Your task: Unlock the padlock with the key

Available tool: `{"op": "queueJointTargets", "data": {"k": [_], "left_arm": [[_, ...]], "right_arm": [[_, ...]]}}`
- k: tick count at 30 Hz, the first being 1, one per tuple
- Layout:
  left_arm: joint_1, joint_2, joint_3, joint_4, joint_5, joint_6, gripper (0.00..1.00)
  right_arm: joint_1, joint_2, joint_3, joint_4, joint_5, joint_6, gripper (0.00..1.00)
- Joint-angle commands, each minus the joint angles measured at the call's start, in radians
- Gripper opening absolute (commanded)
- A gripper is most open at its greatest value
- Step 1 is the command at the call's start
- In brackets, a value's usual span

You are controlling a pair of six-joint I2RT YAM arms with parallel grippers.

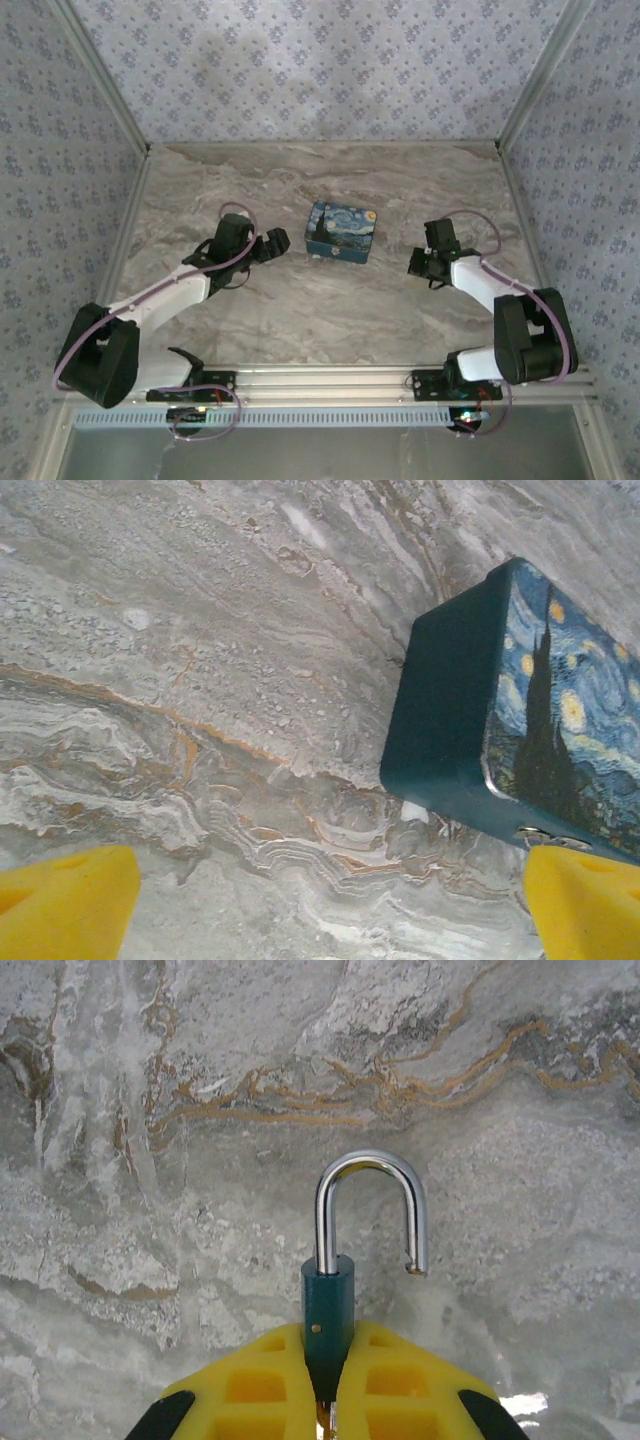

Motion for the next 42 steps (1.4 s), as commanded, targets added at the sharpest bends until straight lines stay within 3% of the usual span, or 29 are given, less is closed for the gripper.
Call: {"op": "queueJointTargets", "data": {"k": [1, 6, 10, 19, 20, 21, 27, 32, 38, 42], "left_arm": [[-0.007, -0.018, 0.016, -0.024, -0.023, 0.024, 0.98], [-0.005, -0.016, 0.019, -0.027, -0.025, 0.025, 0.98], [-0.005, -0.022, 0.02, -0.037, -0.035, 0.033, 0.98], [0.007, -0.025, 0.071, -0.093, -0.077, 0.07, 0.98], [0.01, -0.024, 0.081, -0.107, -0.09, 0.076, 0.98], [0.015, -0.022, 0.096, -0.123, -0.099, 0.087, 0.98], [0.066, -0.014, 0.18, -0.223, -0.152, 0.138, 0.98], [0.074, -0.058, 0.173, -0.198, -0.295, 0.281, 0.98], [0.147, -0.047, 0.237, -0.287, -0.434, 0.428, 0.98], [0.214, -0.043, 0.205, -0.227, -0.464, 0.502, 0.98]], "right_arm": [[-0.008, 0.018, 0.039, 0.015, -0.013, 0.033, 0.0], [-0.016, 0.056, 0.059, 0.007, -0.016, 0.051, 0.02], [-0.016, 0.039, 0.067, -0.005, -0.007, 0.056, 0.24], [-0.009, -0.076, 0.093, -0.103, 0.059, 0.056, 0.53], [-0.008, -0.09, 0.098, -0.115, 0.067, 0.057, 0.63], [-0.009, -0.107, 0.104, -0.13, 0.076, 0.059, 1.0], [0.007, -0.174, 0.158, -0.19, 0.17, 0.039, 1.0], [0.027, -0.173, 0.219, -0.189, 0.272, 0.006, 1.0], [0.038, -0.125, 0.261, -0.108, 0.437, -0.037, 1.0], [0.044, -0.08, 0.251, 0.01, 0.542, -0.134, 1.0]]}}
